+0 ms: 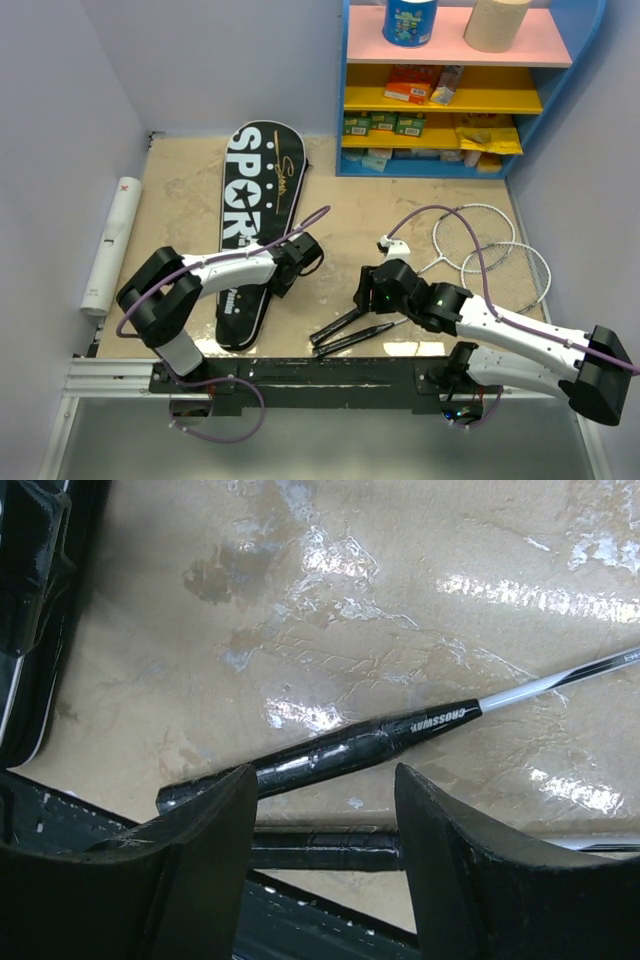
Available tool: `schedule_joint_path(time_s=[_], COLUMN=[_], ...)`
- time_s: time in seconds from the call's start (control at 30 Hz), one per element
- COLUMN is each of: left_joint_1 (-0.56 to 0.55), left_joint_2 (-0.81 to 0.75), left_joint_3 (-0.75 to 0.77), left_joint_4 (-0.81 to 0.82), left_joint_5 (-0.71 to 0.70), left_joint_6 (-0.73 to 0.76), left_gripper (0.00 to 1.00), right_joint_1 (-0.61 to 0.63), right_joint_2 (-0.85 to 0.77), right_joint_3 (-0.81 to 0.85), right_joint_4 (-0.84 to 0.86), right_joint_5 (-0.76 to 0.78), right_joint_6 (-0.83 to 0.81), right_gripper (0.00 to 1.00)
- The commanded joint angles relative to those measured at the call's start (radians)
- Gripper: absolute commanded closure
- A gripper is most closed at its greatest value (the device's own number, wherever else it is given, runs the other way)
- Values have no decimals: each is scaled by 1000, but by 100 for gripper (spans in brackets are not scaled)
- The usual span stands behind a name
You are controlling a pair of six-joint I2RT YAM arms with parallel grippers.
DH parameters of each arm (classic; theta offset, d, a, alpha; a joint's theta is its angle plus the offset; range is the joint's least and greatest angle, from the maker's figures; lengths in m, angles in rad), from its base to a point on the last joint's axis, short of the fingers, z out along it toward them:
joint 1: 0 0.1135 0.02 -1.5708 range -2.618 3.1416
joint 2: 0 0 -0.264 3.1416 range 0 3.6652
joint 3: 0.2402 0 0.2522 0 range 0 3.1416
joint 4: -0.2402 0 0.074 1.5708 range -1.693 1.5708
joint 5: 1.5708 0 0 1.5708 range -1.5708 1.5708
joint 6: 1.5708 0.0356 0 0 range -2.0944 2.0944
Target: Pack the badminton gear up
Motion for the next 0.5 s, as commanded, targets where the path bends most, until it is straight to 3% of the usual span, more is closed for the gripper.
schedule_joint_path(time_s=[0.0, 0.23, 0.37, 0.47], left_joint_1=[-3, 0, 0, 0], left_joint_2=[20, 22, 31, 13], left_joint_3=[-11, -20, -28, -23], left_joint_4=[6, 13, 13, 35], left_joint_5=[-35, -45, -45, -30], left_joint_6=[-4, 14, 30, 42], left_gripper=[35, 68, 100, 100], right_joint_1=[4, 4, 4, 4], right_joint_2=[-5, 4, 7, 9], right_joint_3=[-15, -28, -36, -33], right_joint_4=[53, 71, 79, 71], right_joint_5=[-7, -17, -21, -20], right_joint_6=[9, 15, 21, 22], right_gripper=[40, 40, 41, 41])
